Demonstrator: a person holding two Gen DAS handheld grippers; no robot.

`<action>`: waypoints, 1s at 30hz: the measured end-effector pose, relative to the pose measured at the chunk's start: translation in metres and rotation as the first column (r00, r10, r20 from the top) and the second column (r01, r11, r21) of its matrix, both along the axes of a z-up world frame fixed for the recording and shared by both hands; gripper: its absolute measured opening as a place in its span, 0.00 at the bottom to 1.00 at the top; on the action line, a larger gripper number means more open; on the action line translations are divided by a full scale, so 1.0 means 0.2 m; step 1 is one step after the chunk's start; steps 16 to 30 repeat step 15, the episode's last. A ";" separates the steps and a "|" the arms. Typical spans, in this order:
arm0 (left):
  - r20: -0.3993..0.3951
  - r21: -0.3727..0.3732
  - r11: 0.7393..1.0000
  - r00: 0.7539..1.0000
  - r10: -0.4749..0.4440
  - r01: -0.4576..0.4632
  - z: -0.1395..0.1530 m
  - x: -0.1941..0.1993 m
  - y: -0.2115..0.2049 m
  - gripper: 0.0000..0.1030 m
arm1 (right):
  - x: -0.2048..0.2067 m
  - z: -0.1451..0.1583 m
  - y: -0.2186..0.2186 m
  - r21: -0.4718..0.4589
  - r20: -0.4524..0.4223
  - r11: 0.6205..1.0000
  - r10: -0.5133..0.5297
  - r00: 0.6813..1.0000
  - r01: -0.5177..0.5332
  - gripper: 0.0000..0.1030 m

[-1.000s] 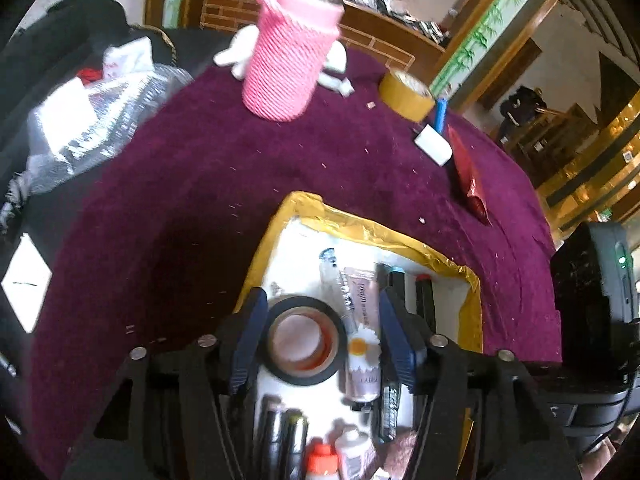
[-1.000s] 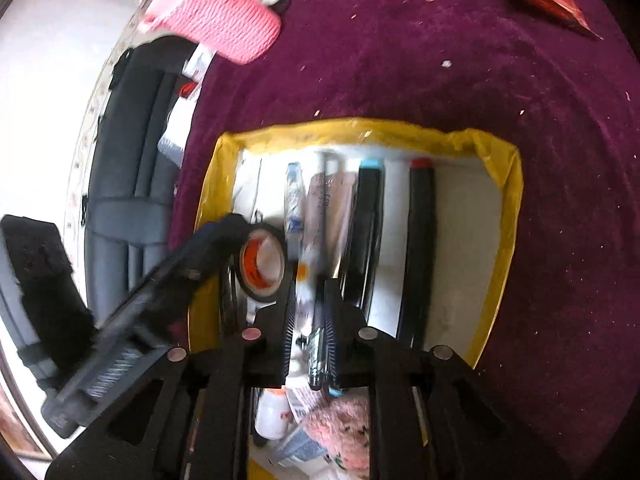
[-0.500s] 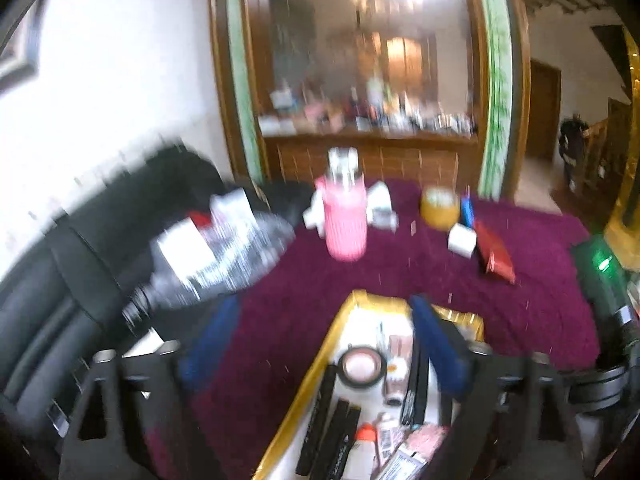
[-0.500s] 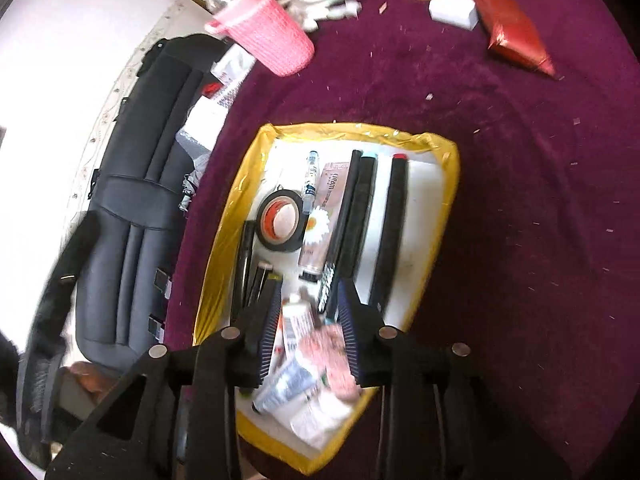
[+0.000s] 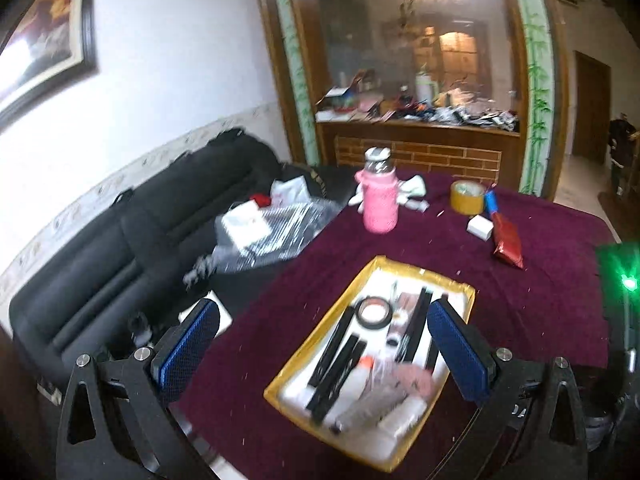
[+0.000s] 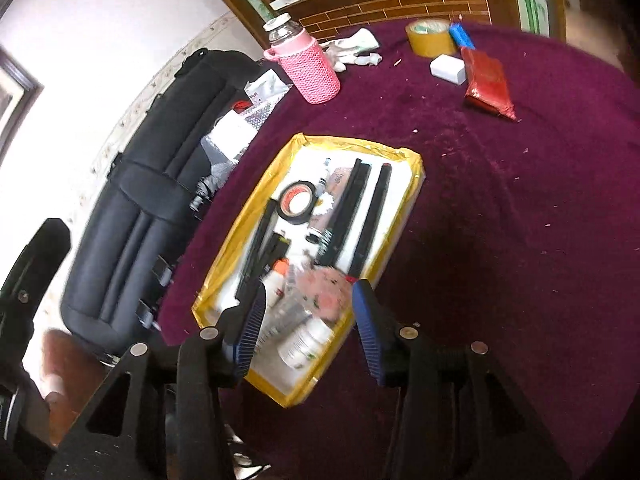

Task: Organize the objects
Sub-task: 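Open both grippers and lift them away from the tray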

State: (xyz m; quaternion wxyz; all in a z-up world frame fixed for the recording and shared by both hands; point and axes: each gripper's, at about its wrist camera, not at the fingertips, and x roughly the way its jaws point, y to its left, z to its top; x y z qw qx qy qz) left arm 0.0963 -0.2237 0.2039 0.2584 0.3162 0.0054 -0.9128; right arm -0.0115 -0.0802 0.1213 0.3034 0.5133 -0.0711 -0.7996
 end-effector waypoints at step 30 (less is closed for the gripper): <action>0.076 0.026 0.992 0.989 0.125 -0.127 -0.13 0.15 0.06 0.99 | 0.25 -0.01 -0.03 0.220 -0.211 0.975 0.089 0.973 -0.042 0.51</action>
